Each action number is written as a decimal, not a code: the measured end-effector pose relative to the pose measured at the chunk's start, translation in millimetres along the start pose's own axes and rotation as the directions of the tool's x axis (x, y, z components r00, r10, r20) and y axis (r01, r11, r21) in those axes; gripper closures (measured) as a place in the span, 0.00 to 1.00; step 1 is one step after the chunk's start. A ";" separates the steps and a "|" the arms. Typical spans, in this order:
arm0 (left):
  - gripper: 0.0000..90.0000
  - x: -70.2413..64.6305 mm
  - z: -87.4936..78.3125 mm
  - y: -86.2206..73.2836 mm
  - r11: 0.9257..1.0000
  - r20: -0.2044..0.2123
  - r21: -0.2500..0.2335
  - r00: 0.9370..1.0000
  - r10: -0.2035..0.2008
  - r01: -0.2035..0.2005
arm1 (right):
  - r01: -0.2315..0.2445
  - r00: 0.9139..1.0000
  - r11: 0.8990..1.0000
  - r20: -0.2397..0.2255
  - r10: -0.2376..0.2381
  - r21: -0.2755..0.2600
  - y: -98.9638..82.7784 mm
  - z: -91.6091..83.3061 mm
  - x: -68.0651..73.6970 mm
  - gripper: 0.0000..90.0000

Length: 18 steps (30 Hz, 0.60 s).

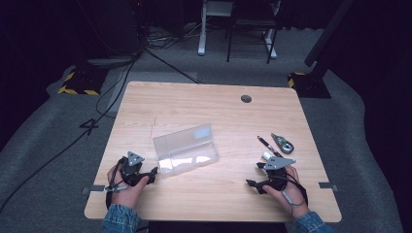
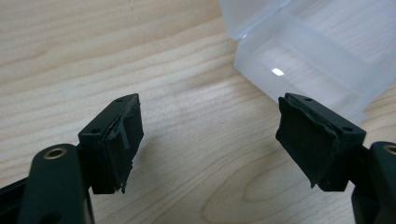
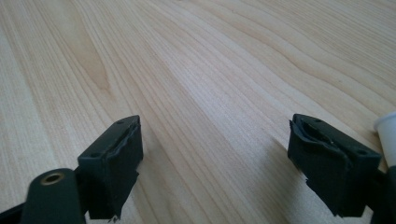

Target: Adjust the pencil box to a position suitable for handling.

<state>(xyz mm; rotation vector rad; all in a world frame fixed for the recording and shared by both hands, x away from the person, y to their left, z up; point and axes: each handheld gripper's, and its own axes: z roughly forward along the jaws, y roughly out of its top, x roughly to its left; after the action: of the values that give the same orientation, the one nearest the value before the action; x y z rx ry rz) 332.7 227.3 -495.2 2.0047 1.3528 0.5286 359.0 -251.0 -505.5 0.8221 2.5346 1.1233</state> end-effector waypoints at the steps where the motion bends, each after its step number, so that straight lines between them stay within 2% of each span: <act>1: 0.25 -0.7 -2.0 2.0 1.000 0.007 -0.012 1.000 -0.003 0.004 | 0.001 1.000 1.000 -0.001 -0.001 0.000 0.0 0.0 0.0 0.20; 4: 0.25 -1.5 -9.0 8.6 0.999 0.008 -0.036 1.000 0.002 -0.002 | 0.000 1.000 1.000 -0.001 0.000 0.001 -0.1 -0.1 0.1 0.20; 8: 0.25 -1.6 -15.5 15.0 0.998 0.025 -0.067 1.000 -0.011 0.013 | 0.000 1.000 1.000 -0.001 0.000 0.000 -0.1 -0.1 0.2 0.20; 10: 0.24 0.0 -18.8 22.4 0.996 0.036 -0.088 0.999 -0.030 0.033 | 0.001 1.000 1.000 -0.001 -0.001 -0.001 -0.3 -0.2 0.3 0.20; 13: 0.24 1.0 -17.6 27.0 0.995 0.036 -0.090 0.998 -0.044 0.047 | 0.000 1.000 1.000 -0.001 0.000 -0.001 -0.4 -0.2 0.4 0.20; 18: 0.24 -2.0 -1.7 37.4 0.995 0.058 -0.080 0.997 -0.059 0.063 | 0.000 1.000 1.000 -0.001 0.000 -0.001 -0.3 -0.2 0.3 0.20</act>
<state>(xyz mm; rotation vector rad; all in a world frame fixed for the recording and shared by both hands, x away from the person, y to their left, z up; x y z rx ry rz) 355.5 216.5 -467.4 1.8922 1.3327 0.4892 358.5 -251.1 -505.6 0.8219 2.5346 1.1244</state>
